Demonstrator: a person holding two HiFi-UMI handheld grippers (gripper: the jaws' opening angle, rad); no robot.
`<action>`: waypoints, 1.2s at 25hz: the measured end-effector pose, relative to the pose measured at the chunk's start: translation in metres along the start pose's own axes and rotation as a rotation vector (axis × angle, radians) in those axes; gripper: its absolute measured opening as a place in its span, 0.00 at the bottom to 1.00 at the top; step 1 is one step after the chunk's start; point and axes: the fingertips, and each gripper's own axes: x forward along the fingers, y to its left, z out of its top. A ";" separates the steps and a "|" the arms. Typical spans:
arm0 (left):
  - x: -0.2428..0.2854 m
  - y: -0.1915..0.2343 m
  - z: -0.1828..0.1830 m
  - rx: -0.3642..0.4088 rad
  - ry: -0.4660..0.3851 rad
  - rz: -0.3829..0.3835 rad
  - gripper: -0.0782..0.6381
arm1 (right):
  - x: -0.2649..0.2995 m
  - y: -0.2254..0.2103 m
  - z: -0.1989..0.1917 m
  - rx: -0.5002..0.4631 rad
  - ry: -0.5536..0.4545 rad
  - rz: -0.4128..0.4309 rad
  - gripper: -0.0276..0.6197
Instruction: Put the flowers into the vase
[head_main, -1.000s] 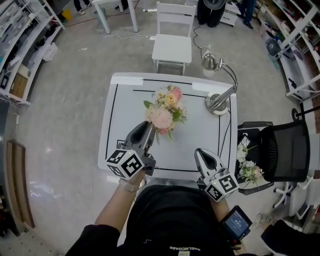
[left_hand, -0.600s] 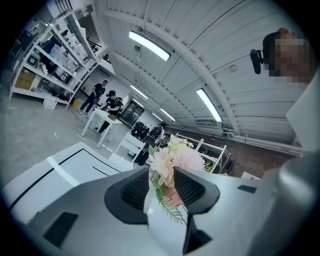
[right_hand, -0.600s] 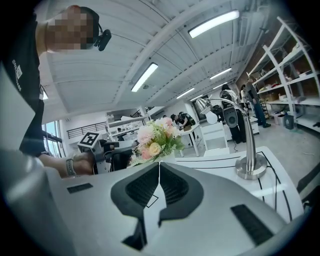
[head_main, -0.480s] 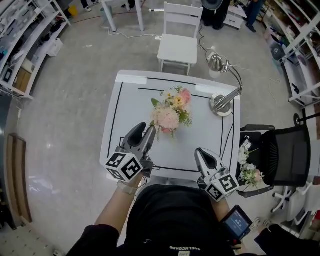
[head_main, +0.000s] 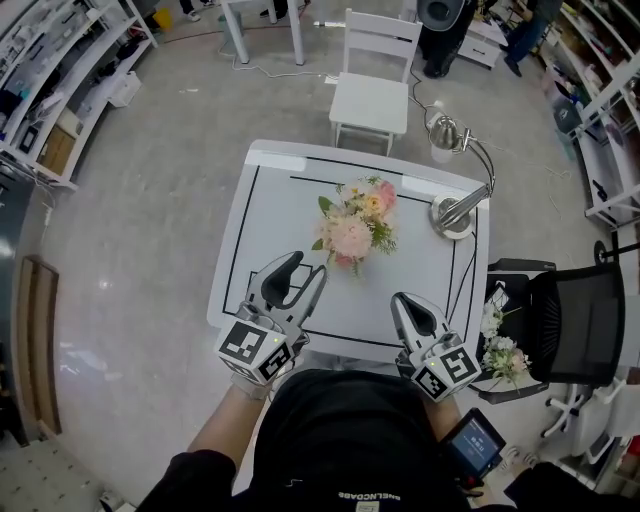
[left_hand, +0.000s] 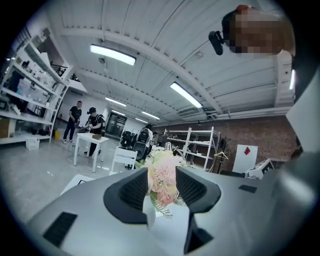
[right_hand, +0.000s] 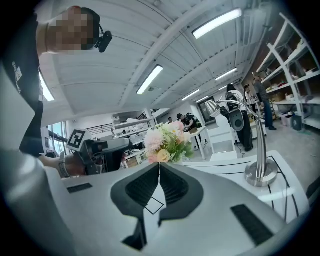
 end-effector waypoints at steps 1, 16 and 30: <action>-0.001 -0.005 0.003 0.024 0.000 -0.008 0.34 | 0.000 0.001 0.004 -0.003 -0.007 0.003 0.06; 0.015 -0.084 0.020 0.146 0.003 -0.203 0.14 | -0.025 0.003 0.064 -0.105 -0.134 -0.018 0.06; 0.059 -0.156 -0.001 0.157 0.059 -0.445 0.12 | -0.086 -0.021 0.080 -0.151 -0.183 -0.161 0.06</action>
